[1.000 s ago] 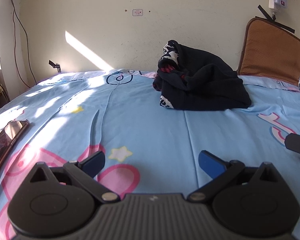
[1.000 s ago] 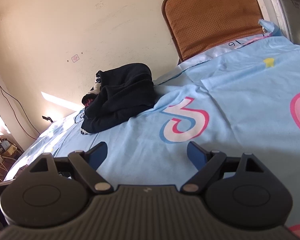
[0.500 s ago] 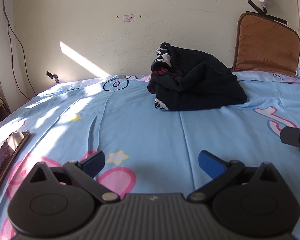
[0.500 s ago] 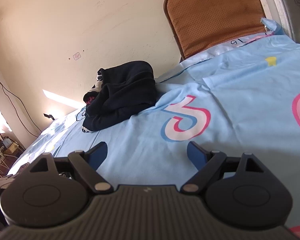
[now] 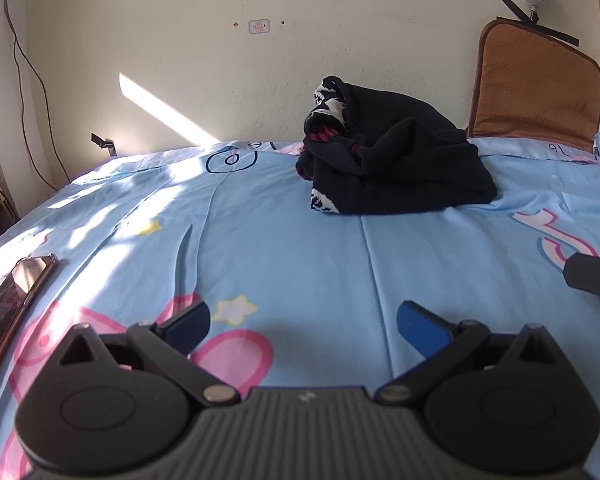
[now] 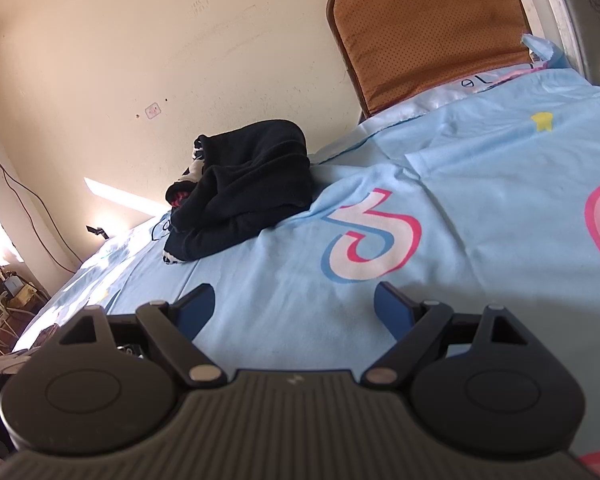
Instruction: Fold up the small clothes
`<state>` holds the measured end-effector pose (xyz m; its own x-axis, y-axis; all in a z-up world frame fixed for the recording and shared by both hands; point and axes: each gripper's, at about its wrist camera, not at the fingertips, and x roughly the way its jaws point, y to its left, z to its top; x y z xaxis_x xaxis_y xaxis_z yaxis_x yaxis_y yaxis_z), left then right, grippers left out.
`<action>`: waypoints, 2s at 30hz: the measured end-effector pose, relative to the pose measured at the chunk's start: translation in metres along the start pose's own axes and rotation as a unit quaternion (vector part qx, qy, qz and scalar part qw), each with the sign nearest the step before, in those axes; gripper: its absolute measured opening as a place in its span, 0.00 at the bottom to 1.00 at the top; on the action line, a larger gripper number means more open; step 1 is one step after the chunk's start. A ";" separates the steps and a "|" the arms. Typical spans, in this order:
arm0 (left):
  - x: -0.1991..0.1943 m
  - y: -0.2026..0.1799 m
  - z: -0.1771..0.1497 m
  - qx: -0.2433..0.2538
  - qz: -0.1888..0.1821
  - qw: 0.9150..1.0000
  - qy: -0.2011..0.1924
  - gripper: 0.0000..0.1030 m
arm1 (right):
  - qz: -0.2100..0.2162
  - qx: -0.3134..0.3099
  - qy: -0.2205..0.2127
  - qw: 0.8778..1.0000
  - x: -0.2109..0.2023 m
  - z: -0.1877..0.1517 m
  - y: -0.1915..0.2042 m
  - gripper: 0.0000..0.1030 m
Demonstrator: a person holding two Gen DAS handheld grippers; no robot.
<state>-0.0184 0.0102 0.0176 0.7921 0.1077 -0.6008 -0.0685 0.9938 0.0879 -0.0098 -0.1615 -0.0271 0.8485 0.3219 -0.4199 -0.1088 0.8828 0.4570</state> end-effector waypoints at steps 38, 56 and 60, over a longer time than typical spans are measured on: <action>-0.003 -0.005 -0.001 0.020 0.036 0.999 0.005 1.00 | 0.001 0.002 -0.005 1.000 -0.003 0.000 -0.001 0.86; 0.001 -0.002 -0.002 0.018 0.045 0.999 0.017 1.00 | 0.002 0.002 -0.004 1.000 -0.003 0.000 -0.001 0.86; 0.001 -0.002 -0.002 0.019 0.046 0.999 0.018 1.00 | 0.002 0.001 -0.002 1.000 -0.002 0.000 -0.001 0.86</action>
<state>-0.0188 0.0080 0.0152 0.7614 0.1995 -0.6168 -0.1162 0.9781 0.1729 -0.0113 -0.1630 -0.0263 0.8504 0.3247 -0.4139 -0.1116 0.8803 0.4611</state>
